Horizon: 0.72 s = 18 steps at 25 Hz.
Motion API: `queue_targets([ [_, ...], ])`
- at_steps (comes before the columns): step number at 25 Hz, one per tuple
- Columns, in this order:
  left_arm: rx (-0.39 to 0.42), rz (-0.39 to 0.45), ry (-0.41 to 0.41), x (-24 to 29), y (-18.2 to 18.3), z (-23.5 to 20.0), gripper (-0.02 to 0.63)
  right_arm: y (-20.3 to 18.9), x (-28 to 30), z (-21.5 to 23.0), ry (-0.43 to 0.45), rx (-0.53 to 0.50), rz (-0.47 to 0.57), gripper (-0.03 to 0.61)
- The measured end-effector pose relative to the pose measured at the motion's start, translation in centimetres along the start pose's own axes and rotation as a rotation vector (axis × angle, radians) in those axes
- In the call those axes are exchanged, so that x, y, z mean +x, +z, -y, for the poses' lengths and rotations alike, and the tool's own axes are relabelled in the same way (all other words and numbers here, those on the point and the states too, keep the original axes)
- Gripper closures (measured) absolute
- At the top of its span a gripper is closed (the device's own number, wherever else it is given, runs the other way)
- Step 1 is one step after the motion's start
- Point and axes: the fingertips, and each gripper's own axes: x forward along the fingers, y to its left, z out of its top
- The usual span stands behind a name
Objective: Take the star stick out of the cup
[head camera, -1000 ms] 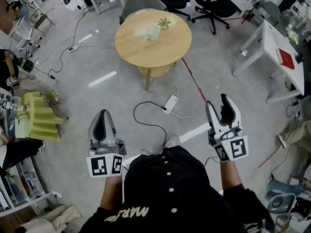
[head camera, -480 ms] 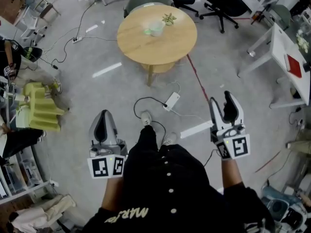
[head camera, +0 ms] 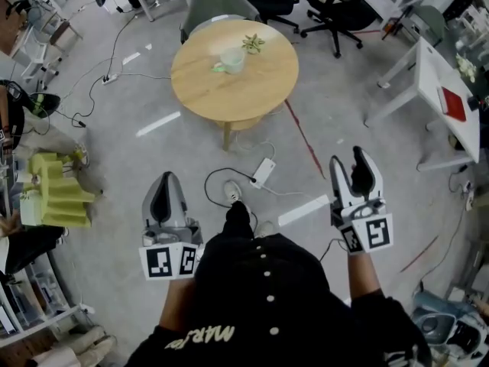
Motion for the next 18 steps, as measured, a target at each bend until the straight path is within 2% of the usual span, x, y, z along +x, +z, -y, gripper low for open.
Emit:
queue_targets([
  [6, -0.013, 0.01, -0.022, 6.2, 0.4, -2.4, 0.611, 0.6, 5.9, 1.5, -0.029, 0.004, 0.011, 0.37],
  [18, -0.023, 0.043, -0.042, 17.8, 2.0, -11.7, 0.611, 1.5, 21.3, -0.4, -0.02, -0.036, 0.031, 0.37],
])
